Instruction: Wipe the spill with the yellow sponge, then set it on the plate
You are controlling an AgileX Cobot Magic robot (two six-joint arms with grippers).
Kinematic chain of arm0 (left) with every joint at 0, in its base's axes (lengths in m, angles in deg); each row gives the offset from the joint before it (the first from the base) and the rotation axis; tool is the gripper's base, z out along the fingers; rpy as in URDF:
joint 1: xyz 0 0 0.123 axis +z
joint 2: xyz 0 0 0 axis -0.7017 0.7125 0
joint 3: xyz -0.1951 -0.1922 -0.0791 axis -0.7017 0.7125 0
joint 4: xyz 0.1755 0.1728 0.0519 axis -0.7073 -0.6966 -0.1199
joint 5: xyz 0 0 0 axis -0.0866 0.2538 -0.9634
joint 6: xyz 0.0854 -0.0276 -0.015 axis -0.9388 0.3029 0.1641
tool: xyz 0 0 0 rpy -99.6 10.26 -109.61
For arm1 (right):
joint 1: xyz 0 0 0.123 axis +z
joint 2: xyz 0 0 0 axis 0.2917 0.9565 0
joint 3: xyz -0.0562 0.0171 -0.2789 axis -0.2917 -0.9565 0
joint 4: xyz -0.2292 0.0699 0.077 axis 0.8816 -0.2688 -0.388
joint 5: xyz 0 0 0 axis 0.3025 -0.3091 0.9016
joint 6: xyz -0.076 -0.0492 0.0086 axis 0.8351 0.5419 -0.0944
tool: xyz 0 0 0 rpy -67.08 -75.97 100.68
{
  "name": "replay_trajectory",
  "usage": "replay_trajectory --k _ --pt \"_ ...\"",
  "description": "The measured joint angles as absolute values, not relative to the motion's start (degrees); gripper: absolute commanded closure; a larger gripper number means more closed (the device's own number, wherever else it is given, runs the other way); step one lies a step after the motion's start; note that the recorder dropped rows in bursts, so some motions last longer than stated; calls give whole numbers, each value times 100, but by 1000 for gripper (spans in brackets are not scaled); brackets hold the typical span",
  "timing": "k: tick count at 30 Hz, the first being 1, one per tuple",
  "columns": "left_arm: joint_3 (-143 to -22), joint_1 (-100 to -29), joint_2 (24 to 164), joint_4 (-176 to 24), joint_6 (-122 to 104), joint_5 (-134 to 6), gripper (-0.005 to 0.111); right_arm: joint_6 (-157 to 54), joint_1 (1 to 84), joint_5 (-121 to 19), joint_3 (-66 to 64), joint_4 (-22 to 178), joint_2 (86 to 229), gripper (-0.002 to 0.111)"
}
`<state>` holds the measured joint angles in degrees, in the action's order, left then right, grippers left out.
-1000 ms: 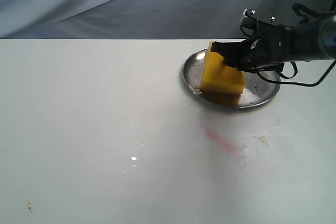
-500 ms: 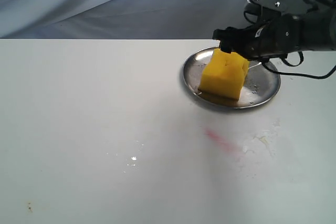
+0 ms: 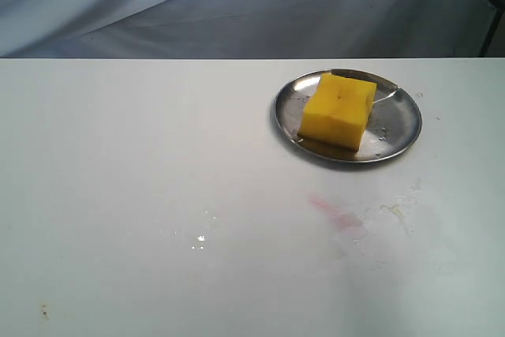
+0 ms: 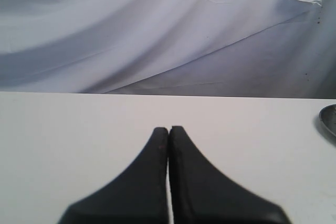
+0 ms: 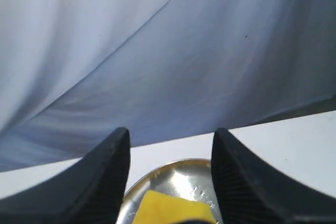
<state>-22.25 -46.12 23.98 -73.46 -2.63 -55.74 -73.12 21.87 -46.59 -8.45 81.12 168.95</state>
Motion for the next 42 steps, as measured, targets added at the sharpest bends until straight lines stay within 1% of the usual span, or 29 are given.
replay_trajectory --k 5,8,17,20,25,34,42 --pt "-2225 -4612 2398 -7346 -263 -5574 105 -7312 1623 -4500 -1487 8112 15446 72" --pt "-2225 -4612 2398 -7346 -263 -5574 105 -7329 1582 -4459 -1777 8112 14647 72" --pt "-2225 -4612 2398 -7346 -263 -5574 105 -7329 1582 -4459 -2317 8150 12874 72" --pt "-2225 -4612 2398 -7346 -263 -5574 105 -6962 1582 -4704 -2400 8282 12004 72" --pt "-2225 -4612 2398 -7346 -263 -5574 105 -6596 1582 -5151 -2400 8288 11366 74" --pt "-2225 -4612 2398 -7346 -263 -5574 105 -6303 1582 -5616 -2410 8288 10517 83" --pt "-2225 -4612 2398 -7346 -263 -5574 105 -5767 1936 -6325 -2410 8307 9826 90"
